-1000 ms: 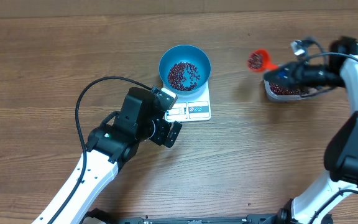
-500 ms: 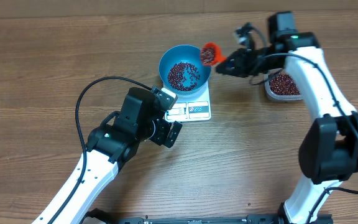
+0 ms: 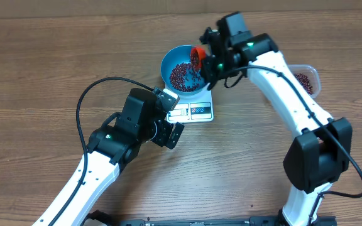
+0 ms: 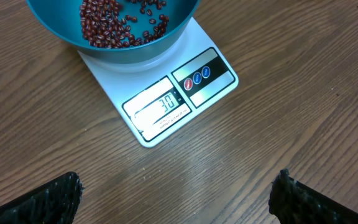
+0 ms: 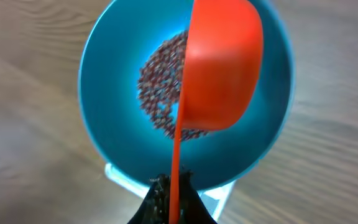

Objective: Scoop item into bowl and weigh 150g on scale
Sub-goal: 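Move the filled scoop with the right gripper over the blue bowl, then tip the scoop with the right gripper, emptying beans into the bowl, then return the scoop with the right gripper to the bean tub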

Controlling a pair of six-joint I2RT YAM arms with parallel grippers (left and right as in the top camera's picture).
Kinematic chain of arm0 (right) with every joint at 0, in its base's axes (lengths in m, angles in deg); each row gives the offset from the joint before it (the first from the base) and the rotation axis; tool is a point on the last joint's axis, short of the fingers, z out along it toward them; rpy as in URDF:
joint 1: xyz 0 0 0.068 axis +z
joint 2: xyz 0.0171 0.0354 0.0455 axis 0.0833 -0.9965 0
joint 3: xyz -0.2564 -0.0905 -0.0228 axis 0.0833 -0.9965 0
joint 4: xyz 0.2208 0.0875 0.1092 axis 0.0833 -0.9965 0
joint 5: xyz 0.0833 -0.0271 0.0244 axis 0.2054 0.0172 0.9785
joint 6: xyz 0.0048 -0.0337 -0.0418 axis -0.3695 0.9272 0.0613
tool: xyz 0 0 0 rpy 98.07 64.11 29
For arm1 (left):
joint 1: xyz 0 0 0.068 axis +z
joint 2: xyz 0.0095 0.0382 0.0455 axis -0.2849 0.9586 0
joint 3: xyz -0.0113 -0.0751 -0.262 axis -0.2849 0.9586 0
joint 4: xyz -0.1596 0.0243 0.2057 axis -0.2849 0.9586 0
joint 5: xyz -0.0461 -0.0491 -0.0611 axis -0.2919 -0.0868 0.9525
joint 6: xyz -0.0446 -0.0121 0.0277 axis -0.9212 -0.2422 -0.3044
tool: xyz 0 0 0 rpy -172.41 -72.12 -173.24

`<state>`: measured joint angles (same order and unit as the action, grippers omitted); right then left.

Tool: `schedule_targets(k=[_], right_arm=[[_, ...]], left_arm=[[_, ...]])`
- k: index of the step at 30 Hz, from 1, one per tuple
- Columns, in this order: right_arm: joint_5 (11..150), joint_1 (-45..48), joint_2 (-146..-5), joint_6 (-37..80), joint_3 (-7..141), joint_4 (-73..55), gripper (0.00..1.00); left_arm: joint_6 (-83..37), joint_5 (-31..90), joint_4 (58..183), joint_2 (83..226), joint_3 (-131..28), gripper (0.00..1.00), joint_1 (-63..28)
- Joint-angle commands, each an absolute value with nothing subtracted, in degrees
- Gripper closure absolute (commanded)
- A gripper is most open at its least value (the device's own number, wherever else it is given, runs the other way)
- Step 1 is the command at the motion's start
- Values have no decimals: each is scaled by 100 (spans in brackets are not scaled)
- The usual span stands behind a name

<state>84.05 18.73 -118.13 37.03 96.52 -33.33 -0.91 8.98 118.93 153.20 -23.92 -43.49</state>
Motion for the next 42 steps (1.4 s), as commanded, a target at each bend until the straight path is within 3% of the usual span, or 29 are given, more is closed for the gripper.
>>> schedule_targets(k=[1,11,24,32,42], right_arm=[[6853,2190,-11806,3685,9947,-3337,96],[4665,2948,-11806,3685,9962,-3398,96],[5485,2865,-11590,3707,9965,-3420,96],[6748,2067,-10960,3705,9965,-3711,96],[7026,76,-10584,3830,9949,-5011,96]], left_arm=[[-38,863,11889,15338,-2510,0,-4319],[-38,863,11889,15338,-2510,0,-4319],[-38,863,11889,15338,-2510,0,-4319],[-38,863,11891,15338,-2510,1,-4319],[-38,863,11889,15338,-2510,0,-4319]])
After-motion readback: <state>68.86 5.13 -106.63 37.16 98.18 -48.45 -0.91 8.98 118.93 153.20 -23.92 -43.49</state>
